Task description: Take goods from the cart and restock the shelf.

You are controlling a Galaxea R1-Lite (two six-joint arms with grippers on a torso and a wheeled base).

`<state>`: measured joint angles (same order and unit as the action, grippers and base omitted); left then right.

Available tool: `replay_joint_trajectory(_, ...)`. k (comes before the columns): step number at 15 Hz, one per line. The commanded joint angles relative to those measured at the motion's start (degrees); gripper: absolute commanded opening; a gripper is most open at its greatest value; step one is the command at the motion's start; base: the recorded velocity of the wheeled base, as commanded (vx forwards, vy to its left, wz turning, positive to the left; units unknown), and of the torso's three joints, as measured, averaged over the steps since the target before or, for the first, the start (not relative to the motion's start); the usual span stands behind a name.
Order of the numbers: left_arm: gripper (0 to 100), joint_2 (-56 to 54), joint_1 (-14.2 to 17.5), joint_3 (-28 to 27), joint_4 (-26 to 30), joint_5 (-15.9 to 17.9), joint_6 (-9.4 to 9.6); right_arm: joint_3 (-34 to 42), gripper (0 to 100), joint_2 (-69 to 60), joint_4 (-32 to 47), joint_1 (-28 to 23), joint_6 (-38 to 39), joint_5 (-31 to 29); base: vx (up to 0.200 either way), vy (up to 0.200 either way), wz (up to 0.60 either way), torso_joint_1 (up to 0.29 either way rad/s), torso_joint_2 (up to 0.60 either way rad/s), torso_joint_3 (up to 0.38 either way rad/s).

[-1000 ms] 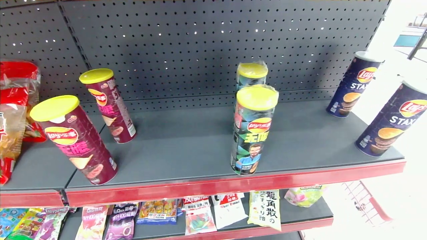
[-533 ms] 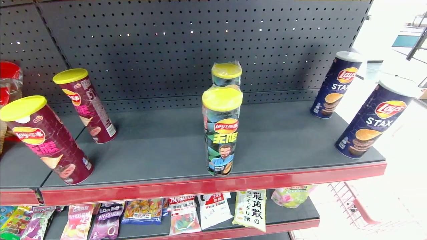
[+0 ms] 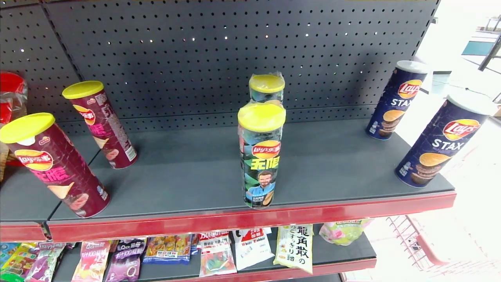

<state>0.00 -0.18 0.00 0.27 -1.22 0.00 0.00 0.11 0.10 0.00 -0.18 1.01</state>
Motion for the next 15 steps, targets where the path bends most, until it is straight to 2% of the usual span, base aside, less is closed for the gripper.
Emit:
replay_joint_trajectory(1, 100, 0.00, 0.01, 0.00, 0.00, -0.01, 0.00, 0.00, 100, -0.02, -0.01, 0.00, 0.01, 0.04, 0.000, 0.000, 0.00, 0.000, 0.00, 0.000)
replay_joint_trajectory(6, 100, 0.00, 0.01, 0.00, 0.00, -0.01, 0.00, 0.00, 100, -0.02, -0.01, 0.00, 0.01, 0.04, 0.000, 0.200, 0.00, 0.005, 0.00, 0.001)
replay_joint_trajectory(15, 100, 0.00, 0.01, 0.00, 0.00, -0.01, 0.00, 0.00, 100, -0.02, -0.01, 0.00, 0.01, -0.22, 0.000, 0.000, 0.00, 0.000, 0.00, 0.000)
